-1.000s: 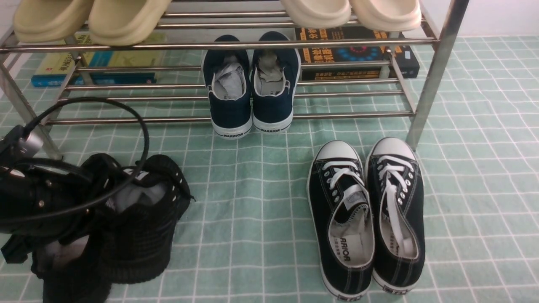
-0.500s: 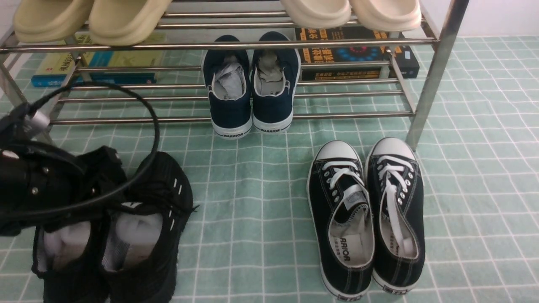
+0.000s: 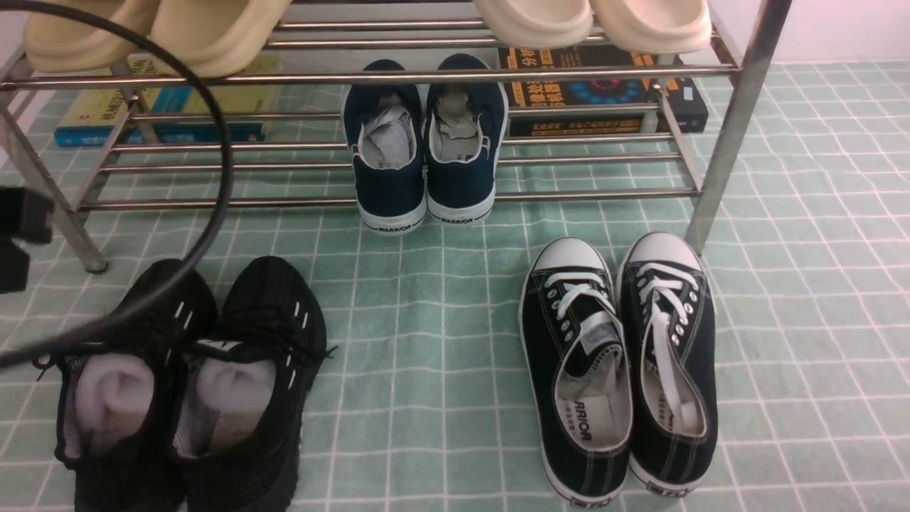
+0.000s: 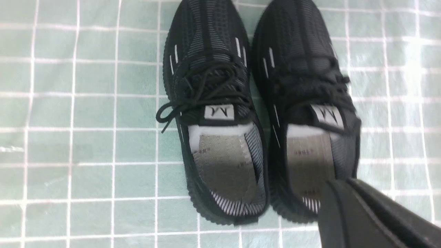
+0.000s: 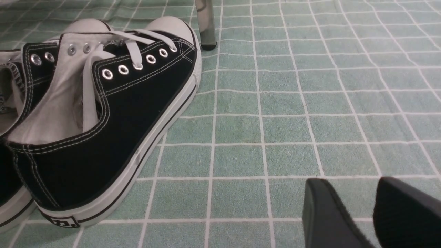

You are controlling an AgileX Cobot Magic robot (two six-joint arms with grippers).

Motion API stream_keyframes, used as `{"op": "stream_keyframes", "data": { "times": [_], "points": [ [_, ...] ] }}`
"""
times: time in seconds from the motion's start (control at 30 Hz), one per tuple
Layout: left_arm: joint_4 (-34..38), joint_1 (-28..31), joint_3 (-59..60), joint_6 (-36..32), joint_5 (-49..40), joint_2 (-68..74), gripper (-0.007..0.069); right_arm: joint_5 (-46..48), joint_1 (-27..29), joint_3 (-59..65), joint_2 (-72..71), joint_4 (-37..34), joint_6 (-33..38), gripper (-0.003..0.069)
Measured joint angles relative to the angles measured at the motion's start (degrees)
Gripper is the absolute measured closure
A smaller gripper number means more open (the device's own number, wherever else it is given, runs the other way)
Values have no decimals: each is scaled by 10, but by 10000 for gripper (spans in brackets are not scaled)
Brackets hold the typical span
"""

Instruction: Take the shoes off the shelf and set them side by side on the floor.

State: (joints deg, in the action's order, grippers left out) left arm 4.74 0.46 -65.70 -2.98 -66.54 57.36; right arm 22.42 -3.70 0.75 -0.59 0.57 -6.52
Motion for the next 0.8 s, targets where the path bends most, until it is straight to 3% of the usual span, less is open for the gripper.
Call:
{"op": "stream_keyframes", "data": {
  "times": [0.2, 0.33, 0.53, 0.8],
  "points": [
    [132, 0, 161, -135, 74, -156, 624, 0, 0, 0, 0, 0, 0, 420],
    [192, 0, 265, -174, 174, -256, 624, 0, 0, 0, 0, 0, 0, 420],
    [207, 0, 403, -194, 361, -391, 624, 0, 0, 0, 0, 0, 0, 420],
    [209, 0, 459, -194, 396, -419, 622, 0, 0, 0, 0, 0, 0, 420]
  ]
}}
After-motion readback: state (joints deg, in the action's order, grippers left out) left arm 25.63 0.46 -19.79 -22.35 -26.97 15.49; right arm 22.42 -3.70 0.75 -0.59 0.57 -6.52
